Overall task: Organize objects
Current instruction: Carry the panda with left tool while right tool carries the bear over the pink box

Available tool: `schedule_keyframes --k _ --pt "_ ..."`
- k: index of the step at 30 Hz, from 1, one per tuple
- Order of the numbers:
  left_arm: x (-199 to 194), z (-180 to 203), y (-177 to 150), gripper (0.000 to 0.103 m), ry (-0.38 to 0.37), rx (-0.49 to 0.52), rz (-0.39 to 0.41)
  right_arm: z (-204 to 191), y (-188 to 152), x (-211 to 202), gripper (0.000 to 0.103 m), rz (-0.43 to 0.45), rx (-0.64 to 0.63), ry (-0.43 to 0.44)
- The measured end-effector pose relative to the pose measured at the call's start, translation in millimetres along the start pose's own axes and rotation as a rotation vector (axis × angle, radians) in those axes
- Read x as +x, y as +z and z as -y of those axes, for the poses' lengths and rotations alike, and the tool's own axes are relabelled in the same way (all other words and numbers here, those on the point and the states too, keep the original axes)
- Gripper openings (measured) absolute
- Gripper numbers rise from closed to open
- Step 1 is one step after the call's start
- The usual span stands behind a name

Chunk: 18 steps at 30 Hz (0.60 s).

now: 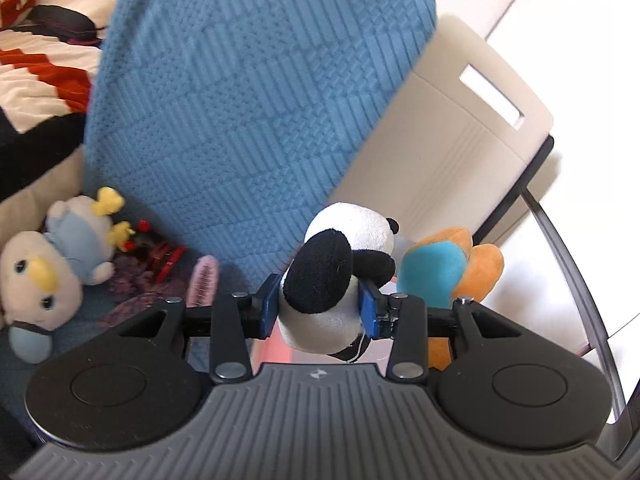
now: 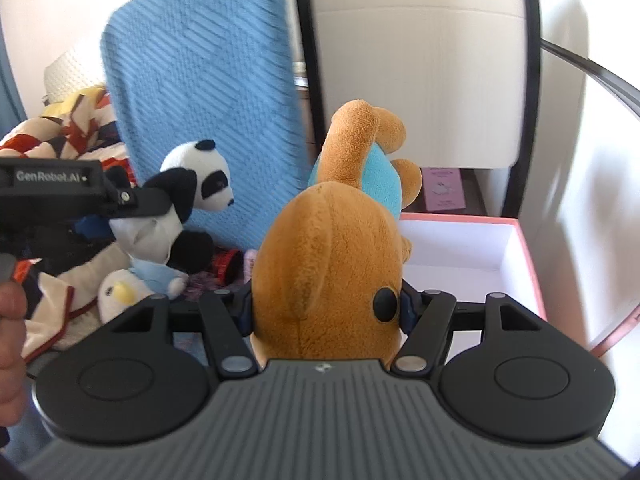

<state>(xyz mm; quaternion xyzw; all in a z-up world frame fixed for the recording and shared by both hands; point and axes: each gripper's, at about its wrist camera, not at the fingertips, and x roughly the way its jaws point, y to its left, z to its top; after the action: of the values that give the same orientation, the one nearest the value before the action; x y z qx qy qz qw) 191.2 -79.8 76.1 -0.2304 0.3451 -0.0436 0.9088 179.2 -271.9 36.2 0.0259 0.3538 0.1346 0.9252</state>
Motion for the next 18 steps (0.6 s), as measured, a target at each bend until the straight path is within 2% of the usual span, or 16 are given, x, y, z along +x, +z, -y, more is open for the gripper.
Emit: schedule_keyframes --k 9,18 --pt "74 31 -25 0.046 0.021 0.037 -0.112 60 -17 40 0.067 -0.081 0.051 -0.050" --pt "136 44 -59 0.046 0.058 0.068 -0.254 96 -35 76 0.068 -0.149 0.057 -0.077"
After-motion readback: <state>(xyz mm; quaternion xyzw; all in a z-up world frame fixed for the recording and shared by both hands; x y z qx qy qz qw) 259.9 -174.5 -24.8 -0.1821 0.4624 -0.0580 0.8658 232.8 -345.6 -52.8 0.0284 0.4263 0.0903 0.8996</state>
